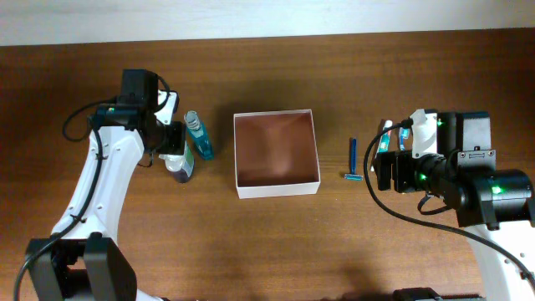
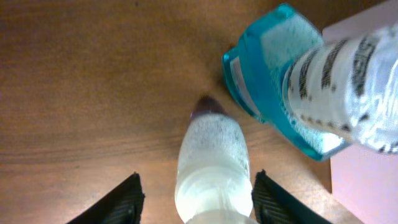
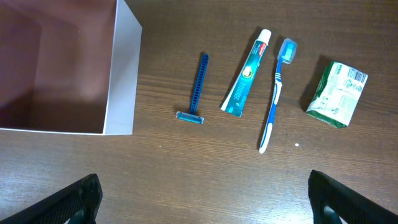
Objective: Pack container
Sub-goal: 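Move the left gripper to the foam soap bottle and grasp it, then lift the soap bottle and lower it into the box's right side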
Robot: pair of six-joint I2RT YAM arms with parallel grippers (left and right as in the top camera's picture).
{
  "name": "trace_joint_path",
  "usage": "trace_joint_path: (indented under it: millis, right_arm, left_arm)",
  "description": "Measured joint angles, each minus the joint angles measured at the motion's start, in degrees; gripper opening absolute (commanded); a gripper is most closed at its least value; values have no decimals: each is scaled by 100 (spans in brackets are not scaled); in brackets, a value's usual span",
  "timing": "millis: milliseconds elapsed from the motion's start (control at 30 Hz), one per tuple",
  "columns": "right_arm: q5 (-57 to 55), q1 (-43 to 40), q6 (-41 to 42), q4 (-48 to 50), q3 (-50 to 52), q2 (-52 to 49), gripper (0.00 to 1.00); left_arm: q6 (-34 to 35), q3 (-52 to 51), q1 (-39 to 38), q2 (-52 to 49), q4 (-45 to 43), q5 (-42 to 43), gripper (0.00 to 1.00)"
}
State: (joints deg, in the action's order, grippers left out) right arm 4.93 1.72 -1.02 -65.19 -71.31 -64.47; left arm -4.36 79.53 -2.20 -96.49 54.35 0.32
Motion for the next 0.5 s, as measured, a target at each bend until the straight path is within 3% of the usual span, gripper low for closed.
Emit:
trace_joint_path:
  millis: [100,233,500]
  right_arm:
    - [2,0,-2,0,-2,0,99]
    - [0,0,-2,0,0,0,98]
    - [0,0,-7,-7,-2,0,99]
  left_arm:
    - [-15,0,0,0,85,42,36]
    - [-20,4,-4,0,157,59,34]
    - [-15,35,-4,-4,70,103,12]
